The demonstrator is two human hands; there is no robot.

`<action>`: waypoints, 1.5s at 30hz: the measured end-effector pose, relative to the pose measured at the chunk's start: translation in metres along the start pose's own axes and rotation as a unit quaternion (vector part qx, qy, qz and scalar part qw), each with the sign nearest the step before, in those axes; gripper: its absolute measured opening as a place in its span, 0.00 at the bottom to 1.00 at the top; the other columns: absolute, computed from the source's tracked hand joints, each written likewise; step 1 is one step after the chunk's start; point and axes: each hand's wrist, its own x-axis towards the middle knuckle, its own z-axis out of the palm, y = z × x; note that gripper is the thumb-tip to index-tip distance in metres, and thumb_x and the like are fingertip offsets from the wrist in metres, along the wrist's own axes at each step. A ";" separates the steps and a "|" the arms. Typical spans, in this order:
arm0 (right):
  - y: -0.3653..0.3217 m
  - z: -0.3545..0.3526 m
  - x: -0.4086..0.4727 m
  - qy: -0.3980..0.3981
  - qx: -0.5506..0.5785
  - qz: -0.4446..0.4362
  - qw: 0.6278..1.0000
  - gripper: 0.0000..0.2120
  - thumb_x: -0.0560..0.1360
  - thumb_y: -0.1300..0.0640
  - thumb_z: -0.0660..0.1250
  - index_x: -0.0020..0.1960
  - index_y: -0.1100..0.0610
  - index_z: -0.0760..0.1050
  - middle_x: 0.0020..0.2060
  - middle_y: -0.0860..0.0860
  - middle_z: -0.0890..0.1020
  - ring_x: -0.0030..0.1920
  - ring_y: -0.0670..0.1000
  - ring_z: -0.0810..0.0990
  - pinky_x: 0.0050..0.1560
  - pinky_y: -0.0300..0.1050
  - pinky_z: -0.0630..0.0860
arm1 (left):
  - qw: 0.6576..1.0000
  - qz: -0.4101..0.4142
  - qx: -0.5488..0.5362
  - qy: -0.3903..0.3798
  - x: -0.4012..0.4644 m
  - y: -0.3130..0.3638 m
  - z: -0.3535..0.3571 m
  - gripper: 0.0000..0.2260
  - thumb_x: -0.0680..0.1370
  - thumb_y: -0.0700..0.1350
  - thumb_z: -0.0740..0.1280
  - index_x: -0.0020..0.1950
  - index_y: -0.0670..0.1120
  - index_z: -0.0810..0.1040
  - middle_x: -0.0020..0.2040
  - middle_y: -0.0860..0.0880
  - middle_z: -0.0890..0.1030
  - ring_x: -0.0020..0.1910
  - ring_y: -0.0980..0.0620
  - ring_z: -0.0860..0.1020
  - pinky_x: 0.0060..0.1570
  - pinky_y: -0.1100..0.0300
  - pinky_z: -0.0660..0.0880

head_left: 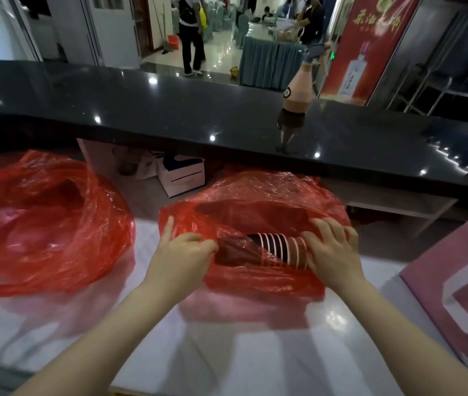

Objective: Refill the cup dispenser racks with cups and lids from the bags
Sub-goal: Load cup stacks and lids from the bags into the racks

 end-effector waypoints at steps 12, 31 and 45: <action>0.018 -0.005 0.015 -0.298 0.041 -0.004 0.954 0.49 0.67 0.43 0.71 0.77 0.42 0.43 0.76 0.51 0.53 0.75 0.59 0.51 0.74 0.62 0.50 | 0.975 0.220 0.022 -0.003 0.079 0.007 0.031 0.15 0.73 0.52 0.72 0.57 0.48 0.82 0.57 0.47 0.81 0.63 0.44 0.76 0.68 0.38 0.64; 0.013 0.001 -0.030 -0.347 0.265 0.090 0.895 0.40 0.55 0.38 0.73 0.65 0.41 0.65 0.54 0.41 0.77 0.52 0.45 0.75 0.52 0.41 0.74 | 0.927 -0.120 -0.248 -0.255 0.011 -0.084 0.116 0.33 0.69 0.45 0.74 0.72 0.54 0.68 0.67 0.49 0.75 0.64 0.46 0.74 0.64 0.56 0.68; 0.007 -0.008 -0.048 -0.312 0.336 0.131 0.879 0.40 0.53 0.40 0.77 0.63 0.37 0.66 0.53 0.36 0.77 0.53 0.40 0.76 0.53 0.40 0.73 | 0.870 -0.203 -0.351 -0.279 -0.008 -0.091 0.080 0.37 0.69 0.58 0.74 0.75 0.57 0.61 0.73 0.51 0.68 0.71 0.52 0.65 0.72 0.53 0.59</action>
